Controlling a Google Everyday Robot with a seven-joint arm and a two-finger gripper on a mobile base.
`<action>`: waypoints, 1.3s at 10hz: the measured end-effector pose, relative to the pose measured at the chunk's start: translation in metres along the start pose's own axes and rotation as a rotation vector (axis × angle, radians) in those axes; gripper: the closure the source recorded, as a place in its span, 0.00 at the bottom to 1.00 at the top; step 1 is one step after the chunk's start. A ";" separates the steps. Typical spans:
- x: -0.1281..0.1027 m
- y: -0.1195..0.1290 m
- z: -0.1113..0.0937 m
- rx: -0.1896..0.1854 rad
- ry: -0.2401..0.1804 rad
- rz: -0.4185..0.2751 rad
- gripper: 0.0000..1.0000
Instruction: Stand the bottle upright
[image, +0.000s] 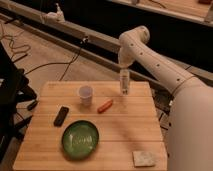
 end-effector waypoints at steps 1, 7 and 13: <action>-0.003 0.002 0.004 0.016 0.008 0.018 1.00; -0.005 0.023 0.024 0.075 0.080 0.109 1.00; 0.002 0.034 0.049 0.009 0.166 0.090 1.00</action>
